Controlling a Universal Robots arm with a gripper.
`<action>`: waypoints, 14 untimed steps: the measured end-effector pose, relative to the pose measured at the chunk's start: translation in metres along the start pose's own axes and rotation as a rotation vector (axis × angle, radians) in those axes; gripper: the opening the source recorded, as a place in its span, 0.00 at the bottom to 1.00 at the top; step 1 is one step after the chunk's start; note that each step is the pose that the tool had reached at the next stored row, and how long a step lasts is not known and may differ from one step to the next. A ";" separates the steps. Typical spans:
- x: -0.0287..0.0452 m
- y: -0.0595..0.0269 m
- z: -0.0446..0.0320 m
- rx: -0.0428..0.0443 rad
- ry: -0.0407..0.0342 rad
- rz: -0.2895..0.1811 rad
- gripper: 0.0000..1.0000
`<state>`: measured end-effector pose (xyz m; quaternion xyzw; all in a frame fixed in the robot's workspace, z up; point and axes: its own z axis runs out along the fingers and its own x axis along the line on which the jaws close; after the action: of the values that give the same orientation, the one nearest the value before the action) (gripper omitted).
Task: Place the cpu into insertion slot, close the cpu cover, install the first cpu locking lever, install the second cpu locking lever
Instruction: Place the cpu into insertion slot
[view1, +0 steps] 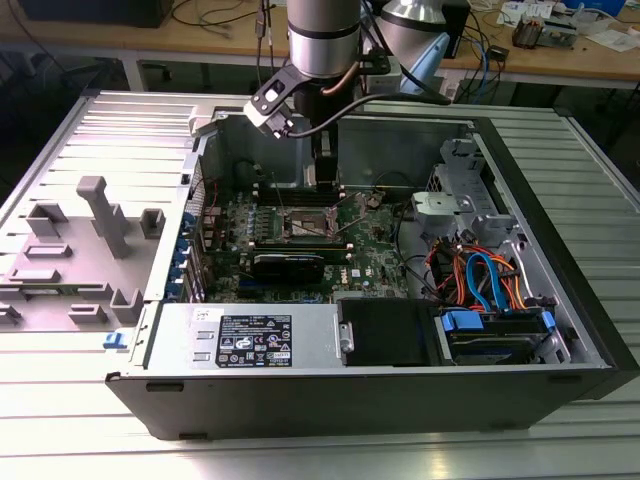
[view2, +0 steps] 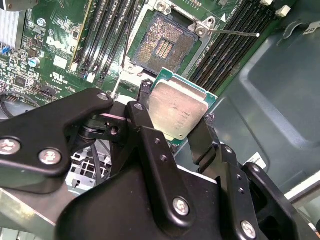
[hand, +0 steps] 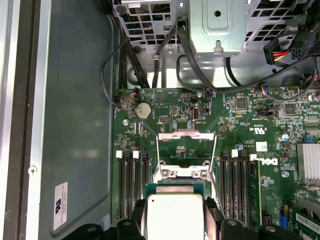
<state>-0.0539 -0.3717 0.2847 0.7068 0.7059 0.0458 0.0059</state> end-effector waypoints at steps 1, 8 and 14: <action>-0.0001 -0.0001 0.0009 -0.0002 0.0003 0.000 0.55; -0.0014 -0.0029 0.0142 0.0002 -0.0002 0.000 0.55; -0.0085 -0.0104 0.0219 0.0001 -0.0001 0.000 0.55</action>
<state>-0.0627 -0.3789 0.2617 0.7067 0.7060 0.0457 0.0059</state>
